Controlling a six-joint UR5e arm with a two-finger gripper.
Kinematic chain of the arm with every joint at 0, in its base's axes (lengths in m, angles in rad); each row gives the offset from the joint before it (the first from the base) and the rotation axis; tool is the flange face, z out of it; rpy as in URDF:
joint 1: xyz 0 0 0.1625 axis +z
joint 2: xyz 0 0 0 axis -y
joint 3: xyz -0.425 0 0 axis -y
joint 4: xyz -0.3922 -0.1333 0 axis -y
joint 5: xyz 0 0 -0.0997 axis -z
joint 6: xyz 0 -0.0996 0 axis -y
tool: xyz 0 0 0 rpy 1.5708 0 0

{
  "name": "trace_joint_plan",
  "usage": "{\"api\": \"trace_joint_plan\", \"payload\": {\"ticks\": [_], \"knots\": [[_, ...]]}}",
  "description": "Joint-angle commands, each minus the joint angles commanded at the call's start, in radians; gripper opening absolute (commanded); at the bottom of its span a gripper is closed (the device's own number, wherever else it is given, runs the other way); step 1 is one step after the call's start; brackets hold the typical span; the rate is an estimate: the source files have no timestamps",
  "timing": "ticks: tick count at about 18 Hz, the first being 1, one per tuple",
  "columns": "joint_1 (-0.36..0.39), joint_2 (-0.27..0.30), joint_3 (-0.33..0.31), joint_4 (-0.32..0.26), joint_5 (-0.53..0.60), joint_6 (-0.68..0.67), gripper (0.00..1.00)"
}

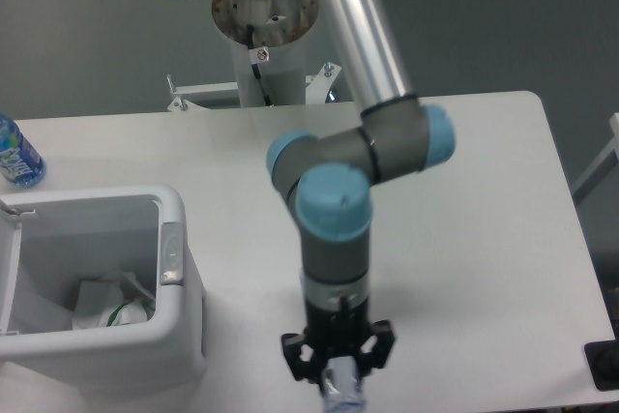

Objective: Place the trash in the trash can
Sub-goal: 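Carry the bottle over the white bin and release it inside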

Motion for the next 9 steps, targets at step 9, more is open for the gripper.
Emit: {"api": "trace_joint_plan", "payload": {"ticks": [9], "knots": [[-0.07, 0.137, 0.062, 0.005, -0.079, -0.054, 0.52]]}}
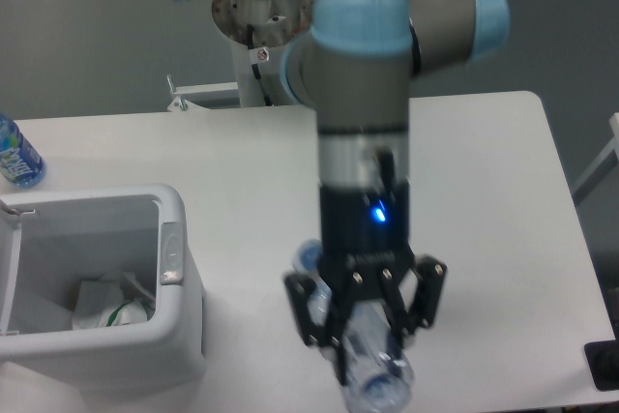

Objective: Place the trash in the trash can
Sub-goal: 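Carry the bottle over the white bin and release it inside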

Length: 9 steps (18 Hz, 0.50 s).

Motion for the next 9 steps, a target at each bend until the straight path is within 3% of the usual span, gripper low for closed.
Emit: {"api": "trace_joint_plan", "payload": {"ticks": [9], "knots": [[-0.209, 0.008, -0.047, 0.0, 0.003, 0.002, 0.53]]}}
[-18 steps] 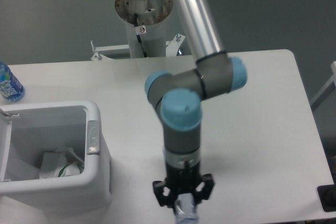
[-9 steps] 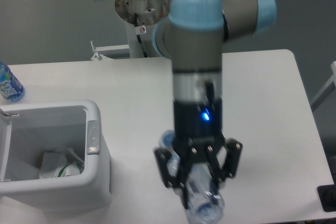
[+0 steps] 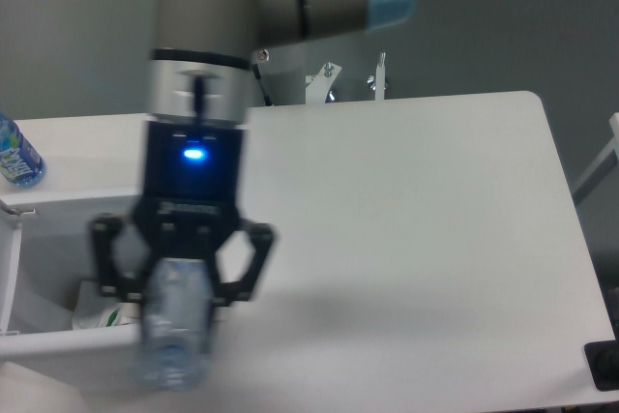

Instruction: Place the trash in the trash can

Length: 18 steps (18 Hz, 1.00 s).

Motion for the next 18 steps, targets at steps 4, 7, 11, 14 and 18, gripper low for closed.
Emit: {"api": "trace_joint_plan", "payload": {"ticks": [4, 7, 11, 14, 18], "knots": [[-0.026, -0.003, -0.051, 0.002, 0.0, 0.006, 0.96], [-0.028, 0.021, -0.086, 0.0, 0.002, 0.006, 1.0], [0.021, 0.034, -0.101, -0.002, 0.03, 0.005, 1.0], [0.111, 0.034, -0.1, -0.002, 0.093, 0.002, 1.0], [0.22, 0.034, -0.106, -0.014, 0.213, 0.023, 1.0]]}}
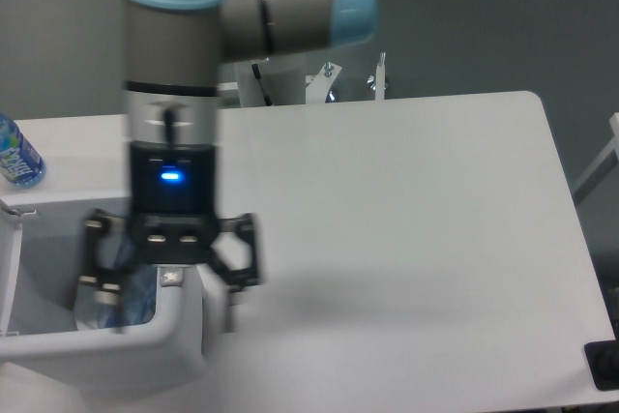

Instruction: Place the trash in the trash can

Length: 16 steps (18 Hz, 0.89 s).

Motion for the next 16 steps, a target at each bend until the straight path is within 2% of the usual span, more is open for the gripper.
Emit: {"api": "trace_joint_plan", "payload": {"ticks": [2, 4, 11, 14, 16], "knots": [[0.055, 0.02, -0.015, -0.008, 0.063, 0.06, 1.0], [0.117, 0.061, -0.044, -0.099, 0.071, 0.185, 1.0], [0.275, 0.135, -0.127, -0.386, 0.072, 0.771, 1.0], [0.325, 0.155, -0.132, -0.468, 0.074, 0.969, 1.0], [0.361, 0.17, -0.141, -0.488, 0.072, 1.032, 1.0]]}}
